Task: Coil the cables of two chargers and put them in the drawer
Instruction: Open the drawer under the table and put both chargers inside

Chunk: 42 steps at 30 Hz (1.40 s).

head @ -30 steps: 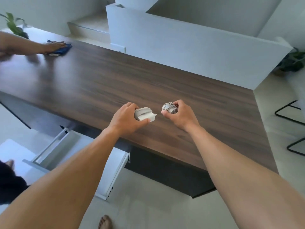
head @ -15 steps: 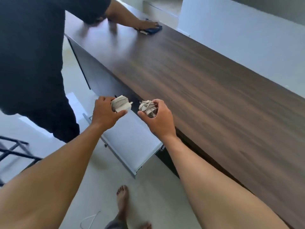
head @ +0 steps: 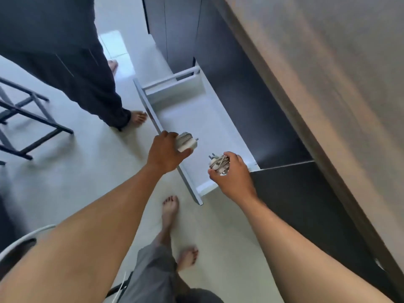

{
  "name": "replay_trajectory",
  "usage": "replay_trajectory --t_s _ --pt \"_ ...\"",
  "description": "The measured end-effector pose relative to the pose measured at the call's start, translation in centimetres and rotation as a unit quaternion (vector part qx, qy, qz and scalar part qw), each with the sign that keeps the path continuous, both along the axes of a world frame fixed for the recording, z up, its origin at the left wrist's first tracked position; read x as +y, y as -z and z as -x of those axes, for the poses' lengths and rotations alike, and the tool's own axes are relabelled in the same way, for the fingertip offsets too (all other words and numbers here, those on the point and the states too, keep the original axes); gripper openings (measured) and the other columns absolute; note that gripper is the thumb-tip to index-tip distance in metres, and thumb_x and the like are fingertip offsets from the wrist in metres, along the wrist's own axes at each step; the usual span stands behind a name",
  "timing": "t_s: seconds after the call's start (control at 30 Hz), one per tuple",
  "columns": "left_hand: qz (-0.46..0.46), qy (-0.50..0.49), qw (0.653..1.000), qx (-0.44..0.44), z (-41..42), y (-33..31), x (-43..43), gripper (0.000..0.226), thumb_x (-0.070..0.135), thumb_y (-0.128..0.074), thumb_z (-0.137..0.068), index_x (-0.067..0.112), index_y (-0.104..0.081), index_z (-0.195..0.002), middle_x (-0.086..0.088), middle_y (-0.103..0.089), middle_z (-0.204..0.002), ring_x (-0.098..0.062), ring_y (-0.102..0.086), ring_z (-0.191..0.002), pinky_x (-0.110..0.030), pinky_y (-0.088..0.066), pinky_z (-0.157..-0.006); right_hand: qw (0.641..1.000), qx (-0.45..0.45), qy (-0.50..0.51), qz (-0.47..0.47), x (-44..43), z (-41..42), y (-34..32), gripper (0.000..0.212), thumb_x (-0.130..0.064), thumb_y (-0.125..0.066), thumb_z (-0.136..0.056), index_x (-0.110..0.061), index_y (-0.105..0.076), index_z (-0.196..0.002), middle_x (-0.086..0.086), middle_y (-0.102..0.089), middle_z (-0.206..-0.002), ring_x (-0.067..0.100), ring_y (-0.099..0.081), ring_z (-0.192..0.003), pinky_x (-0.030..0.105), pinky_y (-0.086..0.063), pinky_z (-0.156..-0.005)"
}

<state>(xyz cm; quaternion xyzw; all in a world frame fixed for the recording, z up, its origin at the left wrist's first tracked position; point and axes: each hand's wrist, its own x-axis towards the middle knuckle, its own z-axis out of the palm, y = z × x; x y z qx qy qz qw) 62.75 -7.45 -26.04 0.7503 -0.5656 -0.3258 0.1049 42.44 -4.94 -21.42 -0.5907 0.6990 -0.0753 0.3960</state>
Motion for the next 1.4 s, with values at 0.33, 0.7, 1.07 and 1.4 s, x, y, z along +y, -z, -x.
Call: replay_trajectory --t_s 0.33,0.7,1.07,1.4 --pt "0.000 0.089 0.996 -0.024 2.2 13.9 -7.5 0.059 0.041 -0.068 -0.078 0.011 -0.050 -0.126 -0.010 -0.050 -0.122 -0.032 -0.047 -0.110 -0.040 -0.043 -0.080 0.995 0.078 0.023 -0.063 -5.6 0.7 15.6 0.060 -0.031 -0.075 -0.075 -0.013 -0.046 -0.124 0.004 -0.053 -0.124 0.022 -0.054 -0.106 0.033 -0.045 -0.088" --pt "-0.040 0.217 0.959 -0.178 4.5 26.3 -11.5 0.060 0.024 -0.071 -0.074 0.009 -0.042 -0.124 -0.010 -0.048 -0.121 -0.032 -0.054 -0.106 -0.037 -0.033 -0.070 0.990 0.117 -0.002 -0.077 -8.2 0.2 29.6 0.060 -0.037 -0.067 -0.079 -0.016 -0.041 -0.129 0.002 -0.042 -0.131 0.026 -0.057 -0.104 0.032 -0.045 -0.081" --pt "-0.066 0.185 0.957 -0.214 4.9 29.8 -12.2 0.056 0.015 -0.066 -0.075 0.008 -0.040 -0.124 -0.011 -0.045 -0.124 -0.032 -0.050 -0.109 -0.036 -0.033 -0.070 0.992 0.115 -0.030 -0.053 -7.3 1.1 34.9 0.065 -0.026 -0.078 -0.072 -0.011 -0.038 -0.121 0.007 -0.037 -0.128 0.034 -0.057 -0.101 0.035 -0.045 -0.074" --pt "-0.067 0.201 0.956 -0.203 4.0 26.7 -10.8 0.052 0.029 -0.056 -0.085 0.006 -0.039 -0.129 -0.014 -0.045 -0.127 -0.033 -0.045 -0.118 -0.044 -0.036 -0.091 0.989 0.092 -0.049 -0.107 -7.1 1.9 31.4 0.088 -0.018 -0.078 -0.074 -0.016 -0.023 -0.143 0.010 -0.023 -0.145 0.031 -0.030 -0.131 0.036 -0.034 -0.102"
